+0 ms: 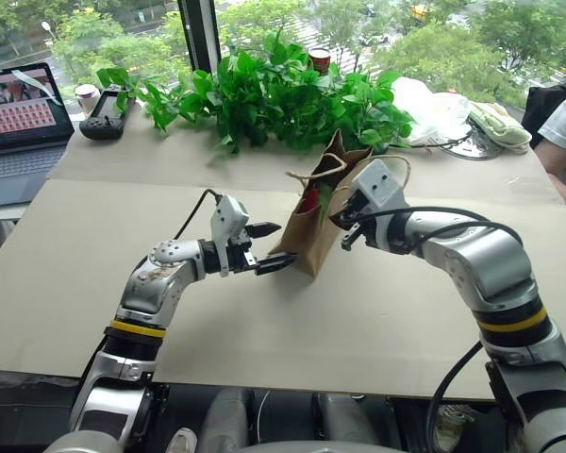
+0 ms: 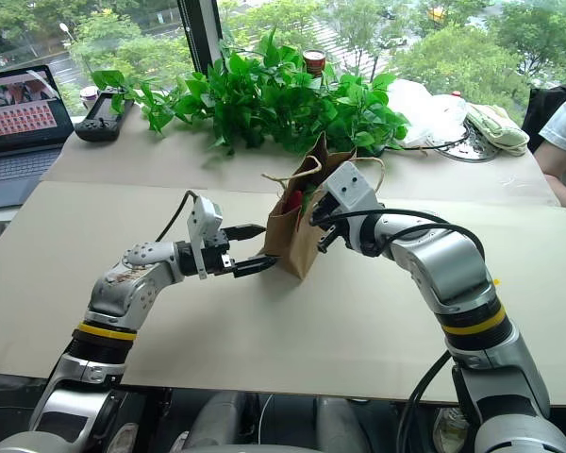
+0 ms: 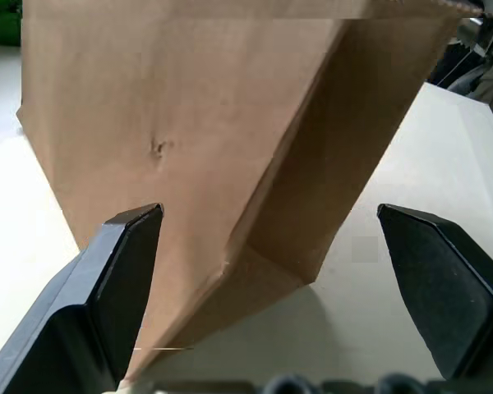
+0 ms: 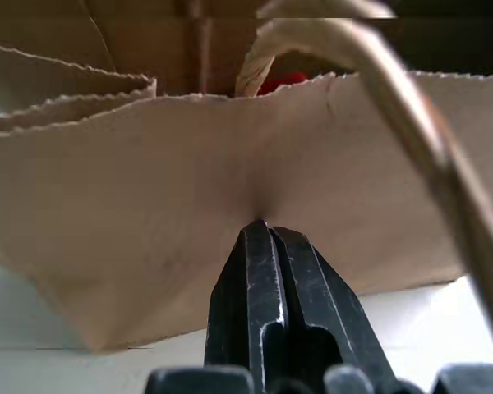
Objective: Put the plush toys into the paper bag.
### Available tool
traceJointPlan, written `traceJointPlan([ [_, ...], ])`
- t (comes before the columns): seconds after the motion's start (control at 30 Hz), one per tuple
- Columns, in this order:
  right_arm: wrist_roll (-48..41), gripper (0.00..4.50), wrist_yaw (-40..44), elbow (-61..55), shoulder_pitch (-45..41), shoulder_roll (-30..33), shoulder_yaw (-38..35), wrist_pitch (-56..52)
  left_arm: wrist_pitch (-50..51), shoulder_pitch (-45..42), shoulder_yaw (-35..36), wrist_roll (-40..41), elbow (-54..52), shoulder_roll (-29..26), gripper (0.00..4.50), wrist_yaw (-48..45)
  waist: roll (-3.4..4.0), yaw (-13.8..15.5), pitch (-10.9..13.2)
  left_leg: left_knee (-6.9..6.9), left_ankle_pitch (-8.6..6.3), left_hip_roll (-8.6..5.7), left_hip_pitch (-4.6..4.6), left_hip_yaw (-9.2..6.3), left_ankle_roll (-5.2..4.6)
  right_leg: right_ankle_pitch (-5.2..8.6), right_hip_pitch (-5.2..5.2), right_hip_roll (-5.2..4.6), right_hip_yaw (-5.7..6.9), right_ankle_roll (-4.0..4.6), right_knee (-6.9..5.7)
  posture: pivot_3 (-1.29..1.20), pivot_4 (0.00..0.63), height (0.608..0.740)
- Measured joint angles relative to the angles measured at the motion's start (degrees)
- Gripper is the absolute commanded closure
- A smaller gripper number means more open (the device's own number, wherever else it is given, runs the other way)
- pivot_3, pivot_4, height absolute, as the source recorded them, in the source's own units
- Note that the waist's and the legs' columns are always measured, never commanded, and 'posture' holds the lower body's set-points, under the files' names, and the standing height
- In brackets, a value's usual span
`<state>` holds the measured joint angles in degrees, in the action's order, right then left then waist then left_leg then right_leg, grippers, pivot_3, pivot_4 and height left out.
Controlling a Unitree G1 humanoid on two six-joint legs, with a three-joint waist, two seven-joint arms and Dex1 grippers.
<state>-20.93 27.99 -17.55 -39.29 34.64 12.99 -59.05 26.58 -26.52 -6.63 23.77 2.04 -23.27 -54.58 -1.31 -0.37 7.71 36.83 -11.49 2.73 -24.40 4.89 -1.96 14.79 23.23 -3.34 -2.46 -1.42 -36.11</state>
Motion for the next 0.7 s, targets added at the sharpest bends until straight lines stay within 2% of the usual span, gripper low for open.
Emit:
traceJointPlan([
  [0.37, 1.71, 4.46, -0.71, 0.99, -0.87, -4.07, 0.14, -0.27, -0.32, 0.07, -0.26, -2.82, -2.59, 1.62, 0.0, 5.48, 0.0, -0.18, 0.0, 0.0, 0.0, -0.01, 0.03, 0.0, 0.0, 0.0, -0.01, 0.02, 0.0, 0.0, -0.04, 0.0, 0.15, 0.74],
  [0.7, 2.72, 4.46, -0.96, 1.48, -1.09, -6.74, 0.14, -0.59, -5.21, -2.65, -0.76, -8.06, 2.58, 8.44, 0.0, 13.67, 0.0, -0.15, 0.0, 0.01, 0.0, -0.06, 0.03, 0.0, 0.0, 0.0, -0.02, 0.01, 0.01, 0.0, -0.04, 0.0, 0.15, 0.74],
])
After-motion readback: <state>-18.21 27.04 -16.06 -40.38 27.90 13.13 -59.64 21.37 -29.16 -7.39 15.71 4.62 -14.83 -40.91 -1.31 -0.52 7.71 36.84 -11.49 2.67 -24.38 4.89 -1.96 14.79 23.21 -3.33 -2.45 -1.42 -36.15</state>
